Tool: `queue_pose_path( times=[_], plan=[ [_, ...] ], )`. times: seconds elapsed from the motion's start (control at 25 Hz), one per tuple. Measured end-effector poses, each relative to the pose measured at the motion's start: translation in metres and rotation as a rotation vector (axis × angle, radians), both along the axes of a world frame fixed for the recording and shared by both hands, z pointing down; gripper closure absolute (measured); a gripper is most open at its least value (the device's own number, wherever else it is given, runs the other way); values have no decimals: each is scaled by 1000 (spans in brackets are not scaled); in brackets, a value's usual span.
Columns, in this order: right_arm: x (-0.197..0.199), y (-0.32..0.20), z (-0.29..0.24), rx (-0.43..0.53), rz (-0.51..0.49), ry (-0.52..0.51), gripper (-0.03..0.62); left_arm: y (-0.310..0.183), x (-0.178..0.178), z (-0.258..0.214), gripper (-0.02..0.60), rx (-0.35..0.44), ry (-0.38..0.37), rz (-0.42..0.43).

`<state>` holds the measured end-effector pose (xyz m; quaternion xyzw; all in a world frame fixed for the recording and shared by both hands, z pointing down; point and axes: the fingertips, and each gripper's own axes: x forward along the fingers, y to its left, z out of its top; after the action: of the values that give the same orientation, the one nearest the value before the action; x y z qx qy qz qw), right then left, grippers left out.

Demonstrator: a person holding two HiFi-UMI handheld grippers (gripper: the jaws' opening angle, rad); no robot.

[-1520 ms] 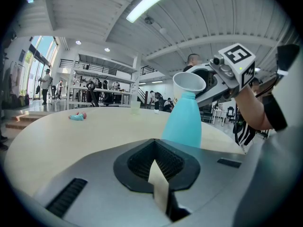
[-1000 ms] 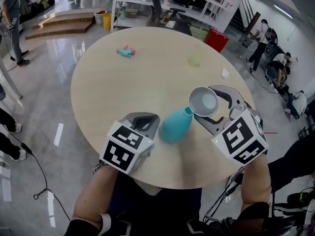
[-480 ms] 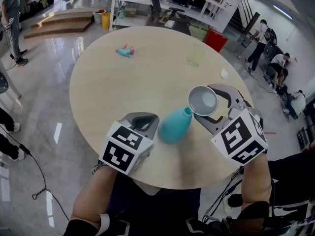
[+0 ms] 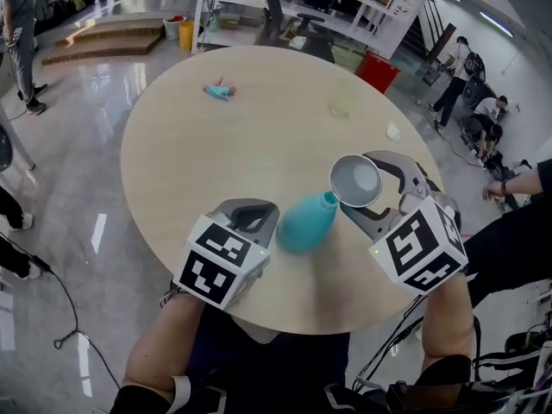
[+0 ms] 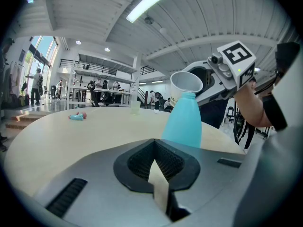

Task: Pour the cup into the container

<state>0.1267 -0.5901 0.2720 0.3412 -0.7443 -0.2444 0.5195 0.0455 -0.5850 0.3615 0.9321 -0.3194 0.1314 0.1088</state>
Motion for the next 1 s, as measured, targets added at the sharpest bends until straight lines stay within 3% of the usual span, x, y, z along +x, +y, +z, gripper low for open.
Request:
queue_pose_path(
  times=[0.6, 1.0],
  plan=[
    [0, -2, 0, 16, 4, 10, 278, -1, 0, 0, 589, 0, -2, 0],
    [0, -1, 3, -71, 10, -162, 278, -1, 0, -1, 589, 1, 0, 0]
  ],
)
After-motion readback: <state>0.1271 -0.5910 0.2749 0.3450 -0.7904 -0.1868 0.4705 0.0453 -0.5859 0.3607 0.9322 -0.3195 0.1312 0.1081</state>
